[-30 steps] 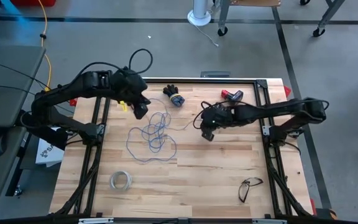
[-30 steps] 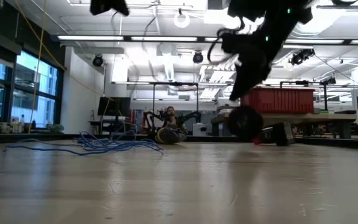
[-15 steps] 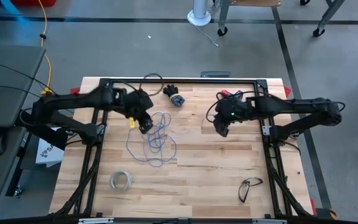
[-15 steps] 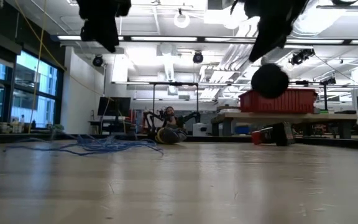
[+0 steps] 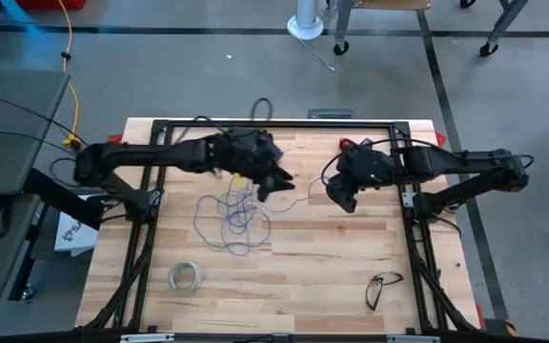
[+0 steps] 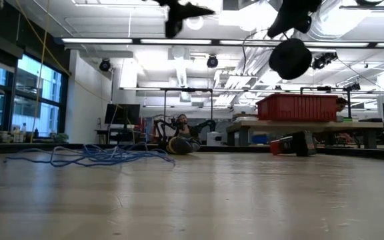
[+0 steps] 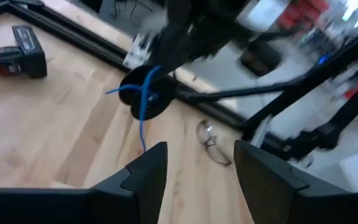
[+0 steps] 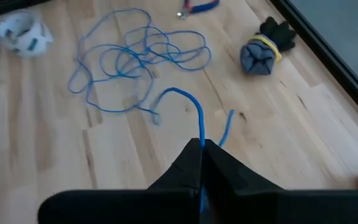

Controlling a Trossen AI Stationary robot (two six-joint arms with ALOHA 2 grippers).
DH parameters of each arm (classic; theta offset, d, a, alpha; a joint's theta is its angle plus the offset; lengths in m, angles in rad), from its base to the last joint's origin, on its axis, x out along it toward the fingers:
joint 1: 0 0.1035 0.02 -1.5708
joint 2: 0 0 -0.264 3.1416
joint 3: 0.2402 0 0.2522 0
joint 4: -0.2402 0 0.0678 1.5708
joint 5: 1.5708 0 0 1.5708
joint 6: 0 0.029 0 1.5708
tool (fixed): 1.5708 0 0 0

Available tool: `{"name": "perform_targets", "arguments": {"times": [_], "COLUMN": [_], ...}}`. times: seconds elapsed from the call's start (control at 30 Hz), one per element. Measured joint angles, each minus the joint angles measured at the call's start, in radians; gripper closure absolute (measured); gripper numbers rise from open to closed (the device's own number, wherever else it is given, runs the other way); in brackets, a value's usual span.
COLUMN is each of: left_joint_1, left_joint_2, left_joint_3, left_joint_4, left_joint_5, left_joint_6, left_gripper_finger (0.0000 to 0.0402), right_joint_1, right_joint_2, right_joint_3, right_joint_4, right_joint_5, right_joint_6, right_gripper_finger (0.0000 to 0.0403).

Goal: Coil cords
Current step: Uncoil the blue wire from the black spool

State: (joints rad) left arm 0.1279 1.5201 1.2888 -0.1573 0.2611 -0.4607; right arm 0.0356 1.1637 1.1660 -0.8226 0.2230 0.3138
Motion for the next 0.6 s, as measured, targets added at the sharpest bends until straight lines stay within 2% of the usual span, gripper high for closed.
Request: {"name": "perform_targets", "arguments": {"times": [0.2, 0.37, 0.6], "left_joint_1": [-0.003, 0.016, 0.003], "left_joint_2": [0.134, 0.177, 0.199], "left_joint_3": [0.101, 0.109, 0.111], "left_joint_4": [0.000, 0.010, 0.060], "left_joint_5": [0.021, 0.017, 0.071], "left_joint_6": [-0.001, -0.029, -0.042], "left_gripper_finger": [0.0222, 0.0222, 0.0232], "right_joint_1": [0.029, 0.040, 0.037], "right_joint_2": [0.000, 0.000, 0.000], "right_joint_3": [0.000, 0.000, 0.000], "right_joint_4": [0.062, 0.088, 0.091], "right_joint_5": [-0.010, -0.027, -0.022], "right_joint_6": [0.000, 0.000, -0.008], "right_gripper_finger": [0.0403, 0.0403, 0.0403]}}
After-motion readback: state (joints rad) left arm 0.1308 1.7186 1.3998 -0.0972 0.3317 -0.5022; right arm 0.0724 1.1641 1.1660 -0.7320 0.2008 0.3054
